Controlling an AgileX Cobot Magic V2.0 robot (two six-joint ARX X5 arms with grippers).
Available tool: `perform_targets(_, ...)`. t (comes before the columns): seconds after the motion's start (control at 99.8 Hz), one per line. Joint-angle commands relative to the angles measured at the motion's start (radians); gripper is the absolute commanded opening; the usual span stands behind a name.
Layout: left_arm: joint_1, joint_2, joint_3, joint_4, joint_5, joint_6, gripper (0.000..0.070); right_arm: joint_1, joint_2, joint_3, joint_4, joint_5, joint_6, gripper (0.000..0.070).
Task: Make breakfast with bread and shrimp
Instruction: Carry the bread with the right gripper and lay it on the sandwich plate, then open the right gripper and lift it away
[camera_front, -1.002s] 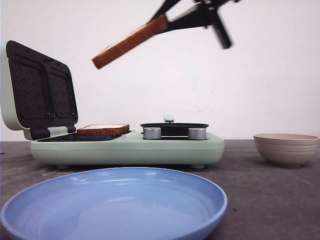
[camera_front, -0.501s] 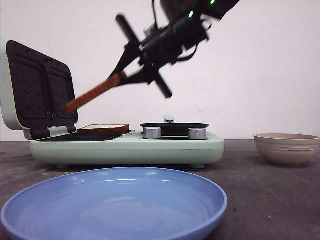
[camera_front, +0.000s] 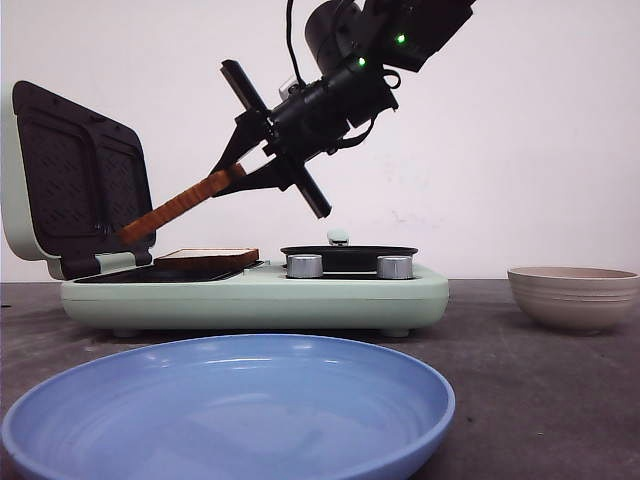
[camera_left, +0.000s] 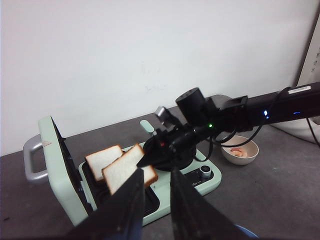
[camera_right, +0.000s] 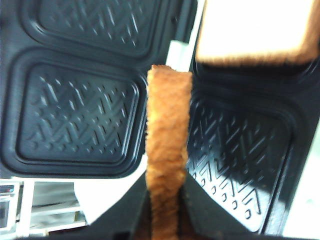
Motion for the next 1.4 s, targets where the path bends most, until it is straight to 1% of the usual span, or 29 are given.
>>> perform_targets(0.0,-0.009,0.001,0.013,0.019,0.005,0.010,0.0010,0.021,0.034,0.029,0.022,-0.001,0.014,0.0000)
perform_targets(0.07,-0.009,0.001,0.013,0.018,0.005,0.013,0.0010,0.031,0.047,0.030,0.037,-0.011,0.030,0.0000)
perform_targets(0.16,-0.009,0.001,0.013,0.018,0.005,0.018,0.0010,0.032,0.060,0.031,0.035,-0.005,0.043,0.0000)
perform_targets(0.501,-0.009,0.001,0.013,0.002,0.006,0.017,0.0010,0.031,0.076,0.031,0.028,0.014,0.044,0.0000)
perform_targets(0.551,-0.009,0.001,0.013,0.002,0.006,0.018,0.0010,0.031,0.076,0.031,0.028,0.016,0.043,0.0048)
perform_targets(0.651,-0.009,0.001,0.013,0.002,0.006,0.018,0.0010,0.031,0.076,0.031,0.027,0.017,0.047,0.0262)
perform_targets(0.671,-0.009,0.001,0.013,0.002,0.006,0.017,0.0010,0.031,0.076,0.031,0.024,0.019,0.048,0.0290)
perform_targets(0.701,-0.009,0.001,0.013,0.002,0.006,0.018,0.0010,0.031,0.076,0.031,0.018,0.023,0.051,0.0309)
perform_targets(0.802,-0.009,0.001,0.013,0.002,0.006,0.017,0.0010,0.030,0.076,0.031,0.011,0.022,0.050,0.0312)
perform_targets(0.912,-0.009,0.001,0.013,0.002,0.006,0.017,0.0010,0.030,0.076,0.031,0.012,0.023,0.050,0.0403)
perform_targets(0.942,-0.009,0.001,0.013,0.002,0.006,0.017,0.0010,0.029,0.076,0.031,0.012,0.023,0.049,0.0414)
perform_targets(1.032,-0.009,0.001,0.013,0.001,0.006,0.017,0.0010,0.019,0.075,0.035,0.006,0.016,0.039,0.0415)
perform_targets(1.092,-0.009,0.001,0.013,0.002,0.006,0.017,0.0010,0.003,0.075,0.047,-0.005,-0.017,0.024,0.0415)
perform_targets(1.192,-0.009,0.001,0.013,0.003,0.006,0.017,0.0010,-0.029,0.075,0.098,-0.092,-0.048,-0.013,0.0417)
perform_targets(1.393,-0.009,0.001,0.013,0.003,0.005,0.016,0.0010,-0.089,0.075,0.250,-0.312,-0.048,-0.164,0.0418)
